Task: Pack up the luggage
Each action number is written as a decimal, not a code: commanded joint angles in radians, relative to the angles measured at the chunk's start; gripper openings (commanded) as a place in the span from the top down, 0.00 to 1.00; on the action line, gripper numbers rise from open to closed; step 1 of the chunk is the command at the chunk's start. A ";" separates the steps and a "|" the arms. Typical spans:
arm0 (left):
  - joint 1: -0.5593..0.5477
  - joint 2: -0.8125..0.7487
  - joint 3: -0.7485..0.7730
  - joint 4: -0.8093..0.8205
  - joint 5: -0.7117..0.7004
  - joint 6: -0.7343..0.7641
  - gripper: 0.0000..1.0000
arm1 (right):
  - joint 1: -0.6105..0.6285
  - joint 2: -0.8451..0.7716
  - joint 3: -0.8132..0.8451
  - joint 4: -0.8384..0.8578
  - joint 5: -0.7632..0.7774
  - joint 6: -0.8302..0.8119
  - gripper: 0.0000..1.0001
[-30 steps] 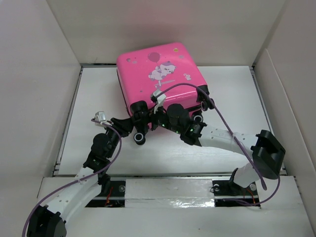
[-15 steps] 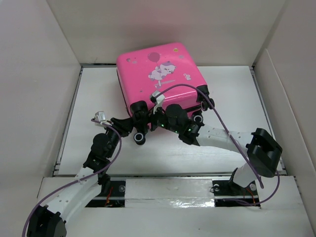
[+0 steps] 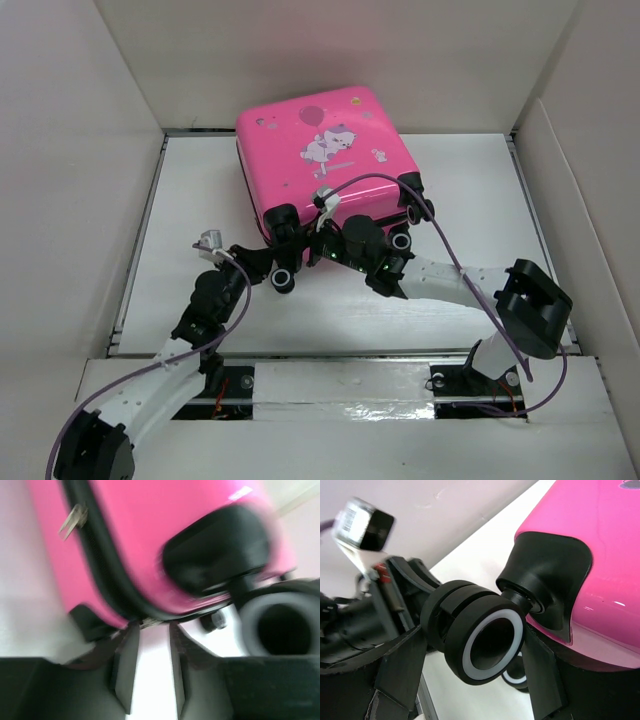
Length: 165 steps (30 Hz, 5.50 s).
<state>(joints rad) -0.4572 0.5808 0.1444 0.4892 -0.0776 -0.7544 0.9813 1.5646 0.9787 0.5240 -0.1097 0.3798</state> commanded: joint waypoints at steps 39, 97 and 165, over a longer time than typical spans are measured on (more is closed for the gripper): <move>-0.003 0.401 0.089 0.344 0.039 0.162 0.86 | -0.026 -0.018 0.047 0.079 -0.053 0.005 0.24; -0.003 0.375 0.113 0.319 0.021 0.161 1.00 | 0.115 0.071 0.302 -0.484 0.309 -0.190 0.23; 0.045 0.354 0.196 0.027 -0.459 0.021 0.69 | 0.037 -0.371 -0.310 0.054 -0.087 0.097 0.82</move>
<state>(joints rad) -0.4911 0.9558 0.2794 0.4774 -0.2893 -0.6781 0.9691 1.2568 0.6579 0.6056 -0.0826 0.4900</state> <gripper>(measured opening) 0.212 0.614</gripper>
